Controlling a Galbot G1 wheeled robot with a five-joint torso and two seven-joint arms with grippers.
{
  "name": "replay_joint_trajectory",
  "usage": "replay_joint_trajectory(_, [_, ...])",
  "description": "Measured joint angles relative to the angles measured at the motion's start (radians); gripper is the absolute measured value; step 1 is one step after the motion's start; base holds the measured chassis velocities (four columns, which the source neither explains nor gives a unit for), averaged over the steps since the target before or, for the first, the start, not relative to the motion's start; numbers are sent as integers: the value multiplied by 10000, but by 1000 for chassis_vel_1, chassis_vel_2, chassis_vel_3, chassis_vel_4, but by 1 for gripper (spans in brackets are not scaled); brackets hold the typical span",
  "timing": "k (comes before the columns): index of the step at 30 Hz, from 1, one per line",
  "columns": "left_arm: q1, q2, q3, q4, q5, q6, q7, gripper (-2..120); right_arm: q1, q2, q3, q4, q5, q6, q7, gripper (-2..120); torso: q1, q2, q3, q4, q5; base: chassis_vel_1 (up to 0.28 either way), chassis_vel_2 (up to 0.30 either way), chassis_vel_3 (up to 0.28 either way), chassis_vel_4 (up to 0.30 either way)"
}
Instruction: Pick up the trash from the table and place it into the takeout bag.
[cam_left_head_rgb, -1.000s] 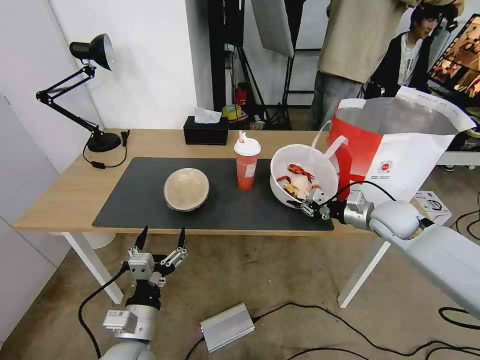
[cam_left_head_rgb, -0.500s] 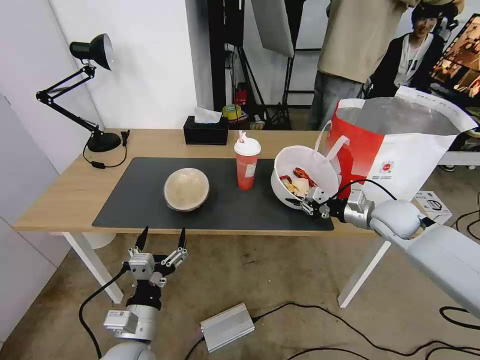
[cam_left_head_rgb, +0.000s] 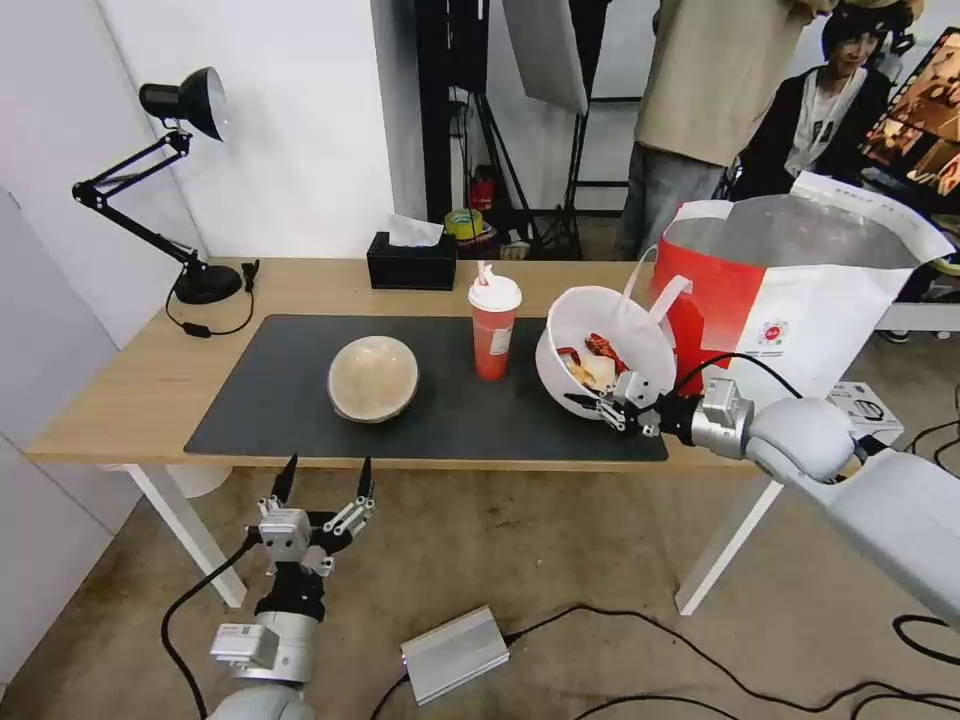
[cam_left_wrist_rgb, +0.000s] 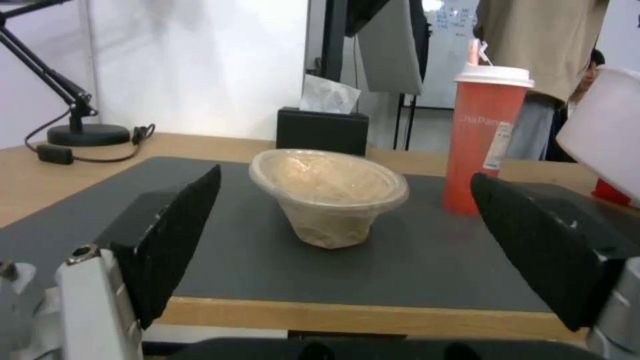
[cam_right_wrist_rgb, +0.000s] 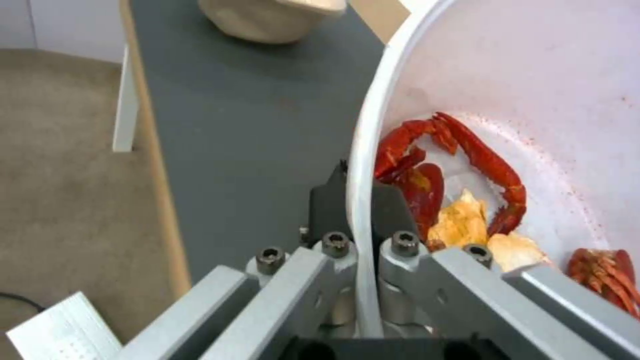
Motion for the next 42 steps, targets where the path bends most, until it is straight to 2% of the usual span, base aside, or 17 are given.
replay_joint_trajectory(14, [168,120,-30,-87,-34,-69,0,100,-1639,-482,1169,1374,191,-82,281,0,0,1,0,-1,1,0,0,0,0])
replay_joint_trajectory(29, [289,244,41,-162,-54,-135,0,100,-2433,-871,1938,2494,314,-276,382,0,0,1,-1,0,0,0,0,0,0])
replay_joint_trajectory(35, [354,287,44,-166,-71,-255,0,100,-3308,-1091,2787,3235,321,-340,388,0,0,1,-1,0,0,0,0,0,0])
replay_joint_trajectory(42, [192,310,111,-76,-76,-298,0,100,-5310,-1574,4536,4367,431,-302,257,0,0,1,-1,-1,0,0,0,0,0])
